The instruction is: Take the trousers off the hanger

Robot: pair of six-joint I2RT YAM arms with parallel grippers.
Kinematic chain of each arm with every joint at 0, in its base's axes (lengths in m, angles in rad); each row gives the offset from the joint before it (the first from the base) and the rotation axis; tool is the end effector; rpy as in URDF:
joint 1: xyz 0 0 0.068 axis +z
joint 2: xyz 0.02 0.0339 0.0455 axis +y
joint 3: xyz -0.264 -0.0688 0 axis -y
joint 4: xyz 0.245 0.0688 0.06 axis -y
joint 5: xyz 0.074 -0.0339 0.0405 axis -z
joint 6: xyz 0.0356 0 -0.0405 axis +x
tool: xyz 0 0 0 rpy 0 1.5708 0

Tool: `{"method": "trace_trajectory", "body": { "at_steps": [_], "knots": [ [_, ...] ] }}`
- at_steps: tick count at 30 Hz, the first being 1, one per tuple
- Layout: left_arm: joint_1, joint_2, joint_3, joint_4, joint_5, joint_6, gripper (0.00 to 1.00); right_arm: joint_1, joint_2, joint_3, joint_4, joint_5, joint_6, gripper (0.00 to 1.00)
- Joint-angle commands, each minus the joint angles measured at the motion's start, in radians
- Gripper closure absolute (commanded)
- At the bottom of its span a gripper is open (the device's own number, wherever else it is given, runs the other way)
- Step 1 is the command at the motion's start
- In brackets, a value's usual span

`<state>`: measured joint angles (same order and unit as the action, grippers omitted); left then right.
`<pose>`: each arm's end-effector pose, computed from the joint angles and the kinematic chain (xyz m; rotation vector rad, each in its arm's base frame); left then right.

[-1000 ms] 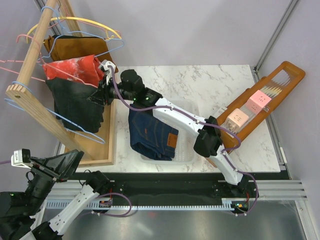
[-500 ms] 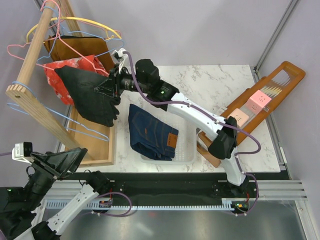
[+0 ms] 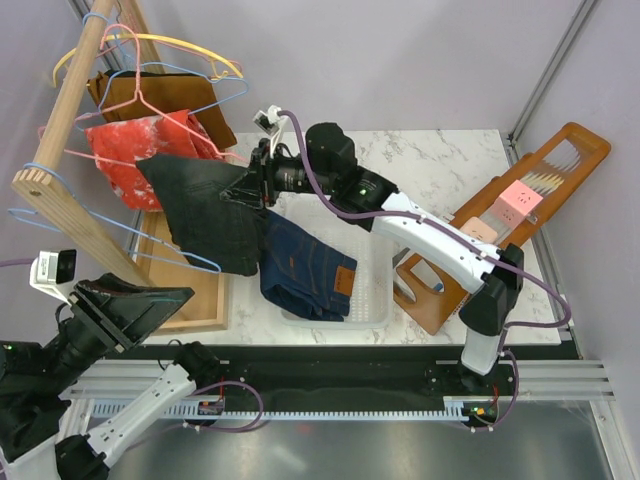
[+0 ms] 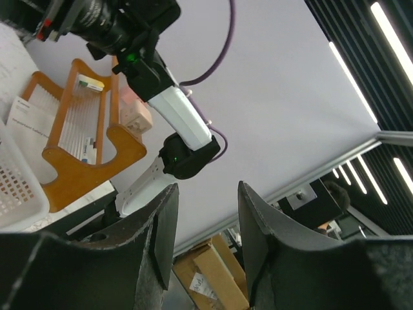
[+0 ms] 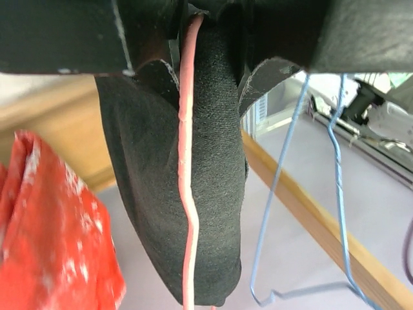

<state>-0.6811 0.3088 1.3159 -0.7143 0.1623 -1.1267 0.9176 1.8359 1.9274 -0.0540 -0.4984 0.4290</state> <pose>-0.0400 0.0250 0.4644 -0.1673 1.4644 -1.6233 0.2495 0.3541 0.4544 -0.8324 1.5142 1.4139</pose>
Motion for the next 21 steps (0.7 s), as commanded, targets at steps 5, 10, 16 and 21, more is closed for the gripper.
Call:
{"method": "trace_trajectory", "body": {
  "at_steps": [5,10,16,21],
  "knots": [
    [-0.001,0.121,0.048,0.121,0.118,0.136,0.53,-0.029,-0.274,-0.185,0.057,0.006,-0.107,1.0],
    [-0.001,0.176,0.078,0.168,0.079,0.185,0.55,-0.033,-0.365,-0.241,-0.043,0.037,-0.141,1.0],
    [0.011,0.263,0.169,0.216,0.023,0.264,0.59,-0.031,-0.455,-0.272,-0.089,0.083,-0.157,1.0],
    [0.038,0.303,0.236,0.231,-0.04,0.324,0.58,-0.033,-0.5,-0.283,-0.133,0.126,-0.154,1.0]
  ]
}}
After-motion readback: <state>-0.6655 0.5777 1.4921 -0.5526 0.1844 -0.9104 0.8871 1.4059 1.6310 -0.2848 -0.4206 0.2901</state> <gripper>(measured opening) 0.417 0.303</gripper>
